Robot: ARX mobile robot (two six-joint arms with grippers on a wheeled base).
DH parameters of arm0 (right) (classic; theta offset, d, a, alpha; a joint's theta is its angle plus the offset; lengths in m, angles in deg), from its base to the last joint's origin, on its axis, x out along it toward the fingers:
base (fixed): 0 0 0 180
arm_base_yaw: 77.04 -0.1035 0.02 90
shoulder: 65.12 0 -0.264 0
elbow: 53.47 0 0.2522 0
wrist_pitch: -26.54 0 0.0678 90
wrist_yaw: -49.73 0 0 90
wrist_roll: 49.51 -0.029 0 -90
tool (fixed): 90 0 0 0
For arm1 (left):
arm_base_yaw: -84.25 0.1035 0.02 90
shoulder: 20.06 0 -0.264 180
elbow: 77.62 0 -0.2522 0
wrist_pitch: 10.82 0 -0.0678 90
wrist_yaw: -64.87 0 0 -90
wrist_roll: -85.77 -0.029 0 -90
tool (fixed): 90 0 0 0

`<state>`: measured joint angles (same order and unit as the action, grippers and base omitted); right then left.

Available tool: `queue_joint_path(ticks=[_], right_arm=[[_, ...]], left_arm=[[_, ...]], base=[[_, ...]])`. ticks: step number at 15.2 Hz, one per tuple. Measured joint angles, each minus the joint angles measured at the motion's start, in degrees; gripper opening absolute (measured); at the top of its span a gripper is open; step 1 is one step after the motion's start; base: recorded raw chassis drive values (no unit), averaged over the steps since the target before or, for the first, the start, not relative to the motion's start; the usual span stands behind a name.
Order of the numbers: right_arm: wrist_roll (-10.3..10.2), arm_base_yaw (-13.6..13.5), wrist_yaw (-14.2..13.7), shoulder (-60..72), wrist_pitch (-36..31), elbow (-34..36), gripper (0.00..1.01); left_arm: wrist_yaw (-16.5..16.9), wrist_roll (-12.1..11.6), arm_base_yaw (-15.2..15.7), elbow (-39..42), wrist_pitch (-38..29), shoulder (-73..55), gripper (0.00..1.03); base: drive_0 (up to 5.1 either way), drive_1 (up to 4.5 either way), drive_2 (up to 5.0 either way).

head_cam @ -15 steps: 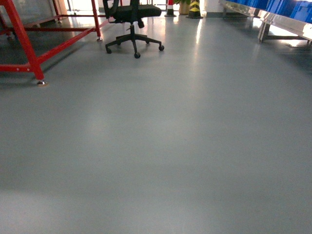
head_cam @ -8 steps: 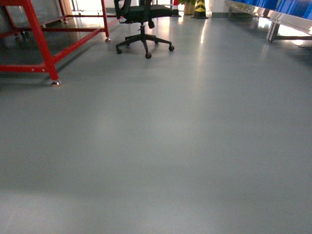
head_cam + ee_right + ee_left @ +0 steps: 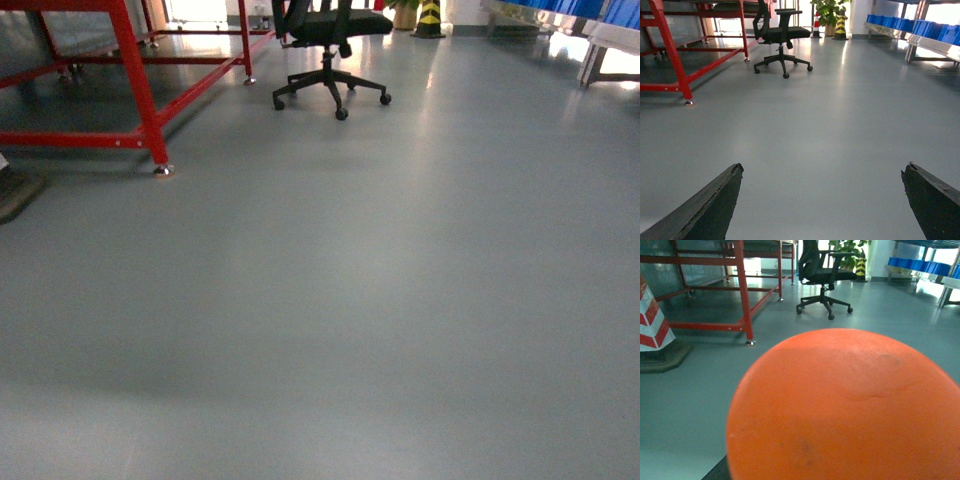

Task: Pick capacitor and pack into box

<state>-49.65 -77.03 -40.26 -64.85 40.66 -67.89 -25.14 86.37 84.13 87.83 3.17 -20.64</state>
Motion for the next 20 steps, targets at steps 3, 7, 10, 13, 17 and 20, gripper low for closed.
queue_joint_path(ticks=[3, 7, 10, 13, 17, 20], right_arm=[[0.0, 0.0, 0.0, 0.0, -0.1, 0.0, 0.98], [0.0, 0.0, 0.0, 0.0, 0.1, 0.0, 0.98], [0.0, 0.0, 0.0, 0.0, -0.1, 0.0, 0.98], [0.0, 0.0, 0.0, 0.0, -0.1, 0.0, 0.98], [0.0, 0.0, 0.0, 0.0, -0.1, 0.0, 0.98], [0.0, 0.0, 0.0, 0.0, -0.5, 0.0, 0.98]], left_arm=[[0.0, 0.0, 0.0, 0.0, 0.1, 0.0, 0.44], [0.0, 0.0, 0.0, 0.0, 0.2, 0.0, 0.44], [0.0, 0.0, 0.0, 0.0, 0.2, 0.0, 0.44], [0.0, 0.0, 0.0, 0.0, 0.1, 0.0, 0.44], [0.0, 0.0, 0.0, 0.0, 0.1, 0.0, 0.44], [0.0, 0.0, 0.0, 0.0, 0.0, 0.0, 0.44]], base=[[-4.9, 2.69, 2.1], [-4.9, 3.39, 1.5], [-5.0, 3.28, 1.4], [-5.0, 3.21, 1.4], [-4.9, 3.32, 1.5], [-4.9, 3.34, 1.5]])
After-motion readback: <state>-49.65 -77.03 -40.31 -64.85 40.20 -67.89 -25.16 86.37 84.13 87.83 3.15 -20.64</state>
